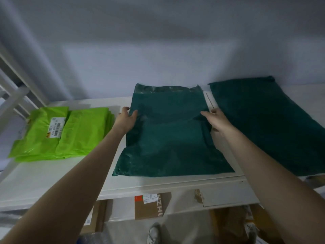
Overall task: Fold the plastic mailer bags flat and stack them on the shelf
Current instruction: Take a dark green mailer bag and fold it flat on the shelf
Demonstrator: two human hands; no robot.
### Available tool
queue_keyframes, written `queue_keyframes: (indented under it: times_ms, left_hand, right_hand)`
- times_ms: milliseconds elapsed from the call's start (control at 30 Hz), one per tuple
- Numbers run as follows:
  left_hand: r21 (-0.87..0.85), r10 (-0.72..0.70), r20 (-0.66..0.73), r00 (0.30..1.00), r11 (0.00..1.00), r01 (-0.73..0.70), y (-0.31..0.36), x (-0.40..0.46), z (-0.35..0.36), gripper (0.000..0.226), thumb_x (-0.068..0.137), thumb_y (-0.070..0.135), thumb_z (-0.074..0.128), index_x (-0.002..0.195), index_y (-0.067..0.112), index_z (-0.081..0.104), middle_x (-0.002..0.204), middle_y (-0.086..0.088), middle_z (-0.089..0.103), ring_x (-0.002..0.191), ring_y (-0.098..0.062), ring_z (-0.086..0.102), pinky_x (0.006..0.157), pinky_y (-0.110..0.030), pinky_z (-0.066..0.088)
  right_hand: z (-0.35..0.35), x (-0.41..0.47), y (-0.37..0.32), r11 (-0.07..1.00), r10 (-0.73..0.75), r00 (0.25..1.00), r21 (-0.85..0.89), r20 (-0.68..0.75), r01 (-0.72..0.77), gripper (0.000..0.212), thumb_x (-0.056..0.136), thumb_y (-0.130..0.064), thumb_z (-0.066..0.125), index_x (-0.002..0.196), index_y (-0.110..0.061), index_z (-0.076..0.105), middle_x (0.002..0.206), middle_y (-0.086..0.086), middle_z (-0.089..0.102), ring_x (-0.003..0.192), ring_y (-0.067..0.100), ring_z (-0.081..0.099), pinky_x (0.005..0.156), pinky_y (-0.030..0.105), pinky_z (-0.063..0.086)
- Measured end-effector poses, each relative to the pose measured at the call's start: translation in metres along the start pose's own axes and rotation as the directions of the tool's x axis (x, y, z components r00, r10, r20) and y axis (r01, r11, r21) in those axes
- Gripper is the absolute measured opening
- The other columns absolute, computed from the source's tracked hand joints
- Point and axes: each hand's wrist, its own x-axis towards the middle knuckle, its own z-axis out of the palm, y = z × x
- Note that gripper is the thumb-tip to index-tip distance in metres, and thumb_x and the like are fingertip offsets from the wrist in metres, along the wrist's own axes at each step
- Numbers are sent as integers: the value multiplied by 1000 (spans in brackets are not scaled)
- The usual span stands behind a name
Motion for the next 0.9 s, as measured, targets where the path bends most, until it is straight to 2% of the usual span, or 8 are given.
queue_keyframes:
  times_ms: [133,267,367,433,633,767,833,900]
  left_hand:
    - [-215,-91,26,995,972,95,1,10,3,63,92,36,56,141,8,29,132,-15,51,116,-31,53,98,-37,44]
    - [-465,-207,4,978,866,185,3,22,-1,64,81,37,69,130,2,49,125,-12,58,107,-30,59,94,-39,49]
    - [-600,-202,20,979,781,174,9,23,-8,44,79,17,73,116,-3,61,113,-15,65,91,-27,62,82,-34,52]
    - [-597,-168,11,986,790,141,10,23,-11,41,79,7,71,118,0,62,114,-12,64,92,-22,59,84,-30,49]
    - [-540,-124,-116,985,840,42,14,22,-19,43,76,0,71,117,10,64,105,-7,65,83,-18,58,74,-23,44]
    - [-636,-151,-64,986,768,77,16,23,-20,37,80,-4,65,115,7,59,88,-7,68,52,-8,64,58,-20,49]
    - [-719,-143,-19,990,690,86,18,23,-21,35,83,-7,60,114,7,55,82,-6,65,50,-6,65,57,-18,52]
    - [-798,-131,1,991,598,80,19,24,-22,27,84,-7,54,108,6,58,84,-6,63,64,-11,67,62,-18,54]
  right_hand:
    - [4,12,-1,989,52,999,138,-15,-50,69,84,-23,68,139,-5,31,120,0,49,104,16,52,87,29,45]
    - [5,20,-3,947,117,992,307,-51,-96,80,76,-27,75,140,-2,35,130,12,54,110,23,58,89,29,49]
    - [1,21,-8,947,148,986,300,-80,-118,64,76,-13,75,130,4,46,123,14,58,108,27,59,87,32,51]
    - [-5,21,-11,961,158,981,246,-115,-126,56,73,-6,77,124,4,53,120,13,60,106,28,59,86,32,50]
    - [-17,15,-27,998,56,981,-11,-188,-60,42,72,-16,81,106,1,64,107,11,63,98,26,62,74,24,47]
    - [-14,13,-31,986,69,993,158,-94,-53,16,81,-9,73,83,-7,57,103,9,63,67,21,65,56,24,53]
    - [-12,14,-31,969,51,997,245,-54,-36,15,84,-6,68,81,-12,55,104,10,63,69,21,66,70,30,55]
    - [-12,14,-32,949,0,999,314,-46,14,12,86,0,63,84,-9,55,100,9,64,74,19,66,75,28,55]
